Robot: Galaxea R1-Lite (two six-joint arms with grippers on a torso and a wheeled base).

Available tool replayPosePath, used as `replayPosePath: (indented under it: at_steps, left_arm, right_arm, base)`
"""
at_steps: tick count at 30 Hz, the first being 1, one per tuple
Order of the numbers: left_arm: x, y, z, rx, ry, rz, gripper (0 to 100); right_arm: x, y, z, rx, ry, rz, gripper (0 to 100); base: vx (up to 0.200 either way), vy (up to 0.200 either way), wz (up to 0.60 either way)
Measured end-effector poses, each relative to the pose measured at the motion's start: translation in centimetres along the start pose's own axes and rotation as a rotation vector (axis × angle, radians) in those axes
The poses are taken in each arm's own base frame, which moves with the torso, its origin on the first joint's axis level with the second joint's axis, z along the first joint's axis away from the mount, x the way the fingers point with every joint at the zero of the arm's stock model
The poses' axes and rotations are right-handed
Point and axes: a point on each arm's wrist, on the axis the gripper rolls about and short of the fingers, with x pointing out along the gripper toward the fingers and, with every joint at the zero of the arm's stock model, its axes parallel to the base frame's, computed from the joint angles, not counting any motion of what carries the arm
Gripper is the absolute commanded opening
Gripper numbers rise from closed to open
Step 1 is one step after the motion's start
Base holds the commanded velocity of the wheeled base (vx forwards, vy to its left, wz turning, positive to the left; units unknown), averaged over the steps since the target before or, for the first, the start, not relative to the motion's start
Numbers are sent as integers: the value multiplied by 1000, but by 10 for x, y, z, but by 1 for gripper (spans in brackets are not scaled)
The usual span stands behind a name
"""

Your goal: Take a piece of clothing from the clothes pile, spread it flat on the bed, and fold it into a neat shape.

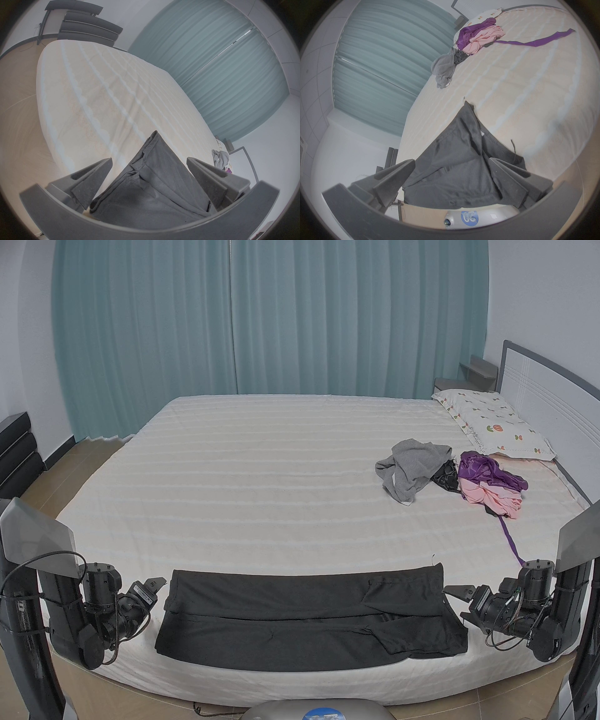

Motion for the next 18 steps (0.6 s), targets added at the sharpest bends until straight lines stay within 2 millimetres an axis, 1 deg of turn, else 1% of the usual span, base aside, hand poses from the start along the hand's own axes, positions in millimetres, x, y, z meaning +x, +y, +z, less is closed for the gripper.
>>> replayPosePath:
  at_steps: [3,14,18]
  left_arm:
    - [0,-1,0,1,0,-5,100]
    - [0,-3,-2,14,86,-77,100]
    - [2,-4,0,108,82,-81,100]
  right_arm:
    - [0,1,3,1,-11,7,100]
    - [4,-5,8,17,-22,2,100]
    - [4,-9,10,27,-8,13,100]
  base:
    - [200,0,0]
    - [0,0,0]
    - [0,0,0]
